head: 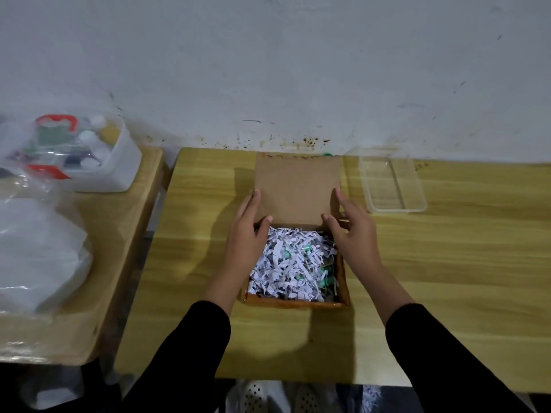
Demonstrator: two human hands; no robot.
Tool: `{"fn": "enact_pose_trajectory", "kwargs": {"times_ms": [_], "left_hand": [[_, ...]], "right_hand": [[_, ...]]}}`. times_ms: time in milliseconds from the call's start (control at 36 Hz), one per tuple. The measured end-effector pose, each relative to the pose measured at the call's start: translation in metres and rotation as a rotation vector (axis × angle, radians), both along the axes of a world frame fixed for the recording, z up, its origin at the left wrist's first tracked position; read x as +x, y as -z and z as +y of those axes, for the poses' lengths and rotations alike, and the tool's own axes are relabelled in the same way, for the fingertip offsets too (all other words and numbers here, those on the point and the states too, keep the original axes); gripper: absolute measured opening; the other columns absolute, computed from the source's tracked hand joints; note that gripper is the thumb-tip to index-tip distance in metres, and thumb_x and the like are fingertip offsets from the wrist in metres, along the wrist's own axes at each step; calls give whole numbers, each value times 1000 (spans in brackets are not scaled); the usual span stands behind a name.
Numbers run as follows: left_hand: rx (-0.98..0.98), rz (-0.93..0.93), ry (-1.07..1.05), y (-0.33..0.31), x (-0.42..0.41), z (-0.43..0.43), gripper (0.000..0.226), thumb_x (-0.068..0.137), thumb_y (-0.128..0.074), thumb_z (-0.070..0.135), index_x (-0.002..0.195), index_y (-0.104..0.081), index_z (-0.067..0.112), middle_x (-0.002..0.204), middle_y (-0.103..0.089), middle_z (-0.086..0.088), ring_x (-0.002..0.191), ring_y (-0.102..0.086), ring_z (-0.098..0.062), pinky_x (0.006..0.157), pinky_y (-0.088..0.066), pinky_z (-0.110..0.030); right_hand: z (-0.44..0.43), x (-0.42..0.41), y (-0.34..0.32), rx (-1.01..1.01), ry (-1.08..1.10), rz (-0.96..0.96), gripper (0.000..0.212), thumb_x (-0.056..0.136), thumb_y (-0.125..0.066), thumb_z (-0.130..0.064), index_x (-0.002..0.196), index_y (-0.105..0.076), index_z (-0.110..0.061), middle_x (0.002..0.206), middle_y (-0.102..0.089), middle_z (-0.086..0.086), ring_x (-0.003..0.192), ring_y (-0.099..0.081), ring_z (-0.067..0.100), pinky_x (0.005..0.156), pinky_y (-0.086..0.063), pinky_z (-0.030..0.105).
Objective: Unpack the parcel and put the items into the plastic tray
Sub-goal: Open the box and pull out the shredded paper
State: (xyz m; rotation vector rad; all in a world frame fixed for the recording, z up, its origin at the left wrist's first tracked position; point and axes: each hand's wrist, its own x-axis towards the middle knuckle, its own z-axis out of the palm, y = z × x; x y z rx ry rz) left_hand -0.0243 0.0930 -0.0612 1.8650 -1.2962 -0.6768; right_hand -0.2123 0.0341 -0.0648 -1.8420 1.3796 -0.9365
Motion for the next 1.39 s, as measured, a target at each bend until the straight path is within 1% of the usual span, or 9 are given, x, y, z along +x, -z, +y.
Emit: {"fn": "enact_pose_trajectory", "kwargs": {"times_ms": [222, 417, 556, 639, 833, 917, 1028, 1222, 1389], "left_hand": [[3, -78, -20, 1, 0, 3, 64, 89, -58, 12, 143, -25, 13, 154, -17, 1, 138, -16, -7, 101, -8, -6], [29, -162, -2, -3, 7, 2, 62, 85, -64, 16, 139, -35, 2, 143, -29, -7, 133, -28, -15, 109, -17, -19], [45, -228, 90, -14, 0, 29, 65, 83, -67, 23, 135, -39, -2, 136, -36, -11, 128, -34, -20, 98, -24, -8], [77, -252, 143, -19, -6, 46, 66, 83, -66, 27, 136, -38, -1, 134, -38, -9, 127, -36, -20, 104, -27, -21], [254, -282, 482, -29, -10, 37, 83, 78, -71, 34, 144, -26, 10, 146, -28, -2, 131, -30, -16, 97, -20, -12], [369, -429, 643, -28, -14, 32, 102, 71, -76, 38, 147, -13, 12, 152, -15, -5, 139, -17, -21, 112, -22, -27], [437, -596, 668, -28, -17, 25, 114, 64, -77, 48, 147, -6, 14, 147, -22, -6, 136, -22, -25, 110, -28, -37], [559, -742, 677, -17, -26, 16, 111, 64, -77, 46, 143, -9, 9, 137, -29, -13, 127, -33, -33, 103, -34, -43], [567, -841, 675, -9, -30, 16, 94, 70, -73, 32, 139, -14, 7, 132, -28, -13, 122, -33, -34, 106, -30, -44]], "right_hand": [[4, -4, -4, -15, -35, 18, 44, 82, -62, 3, 126, -53, -3, 119, -62, 15, 104, -62, 24, 90, -52, 30], [2, -2, -14, 5, -122, 172, 40, 83, -65, -8, 122, -58, -6, 125, -58, 13, 107, -58, 24, 93, -52, 40], [19, -9, -31, 82, -197, 354, 60, 82, -67, -14, 136, -41, -11, 137, -42, 10, 122, -45, 26, 103, -40, 35], [33, -16, -36, 104, -214, 432, 70, 82, -67, -18, 141, -30, -10, 144, -32, 12, 130, -36, 26, 104, -35, 33], [48, -9, -35, 100, -410, 499, 82, 73, -75, -26, 140, -30, -10, 140, -34, 11, 130, -33, 28, 108, -34, 35], [45, -3, -31, 217, -594, 697, 99, 68, -77, -33, 144, -15, -16, 144, -24, 10, 133, -24, 30, 109, -34, 42], [36, 9, -34, 240, -676, 861, 110, 62, -79, -34, 144, -7, -19, 140, -25, 12, 130, -24, 33, 106, -34, 44], [38, 25, -25, 161, -708, 1090, 98, 74, -71, -22, 143, -3, -12, 135, -28, 17, 122, -36, 41, 101, -41, 47], [44, 29, -16, 90, -645, 1112, 83, 78, -66, -27, 139, -11, -12, 132, -29, 17, 117, -38, 39, 95, -43, 47]]}}
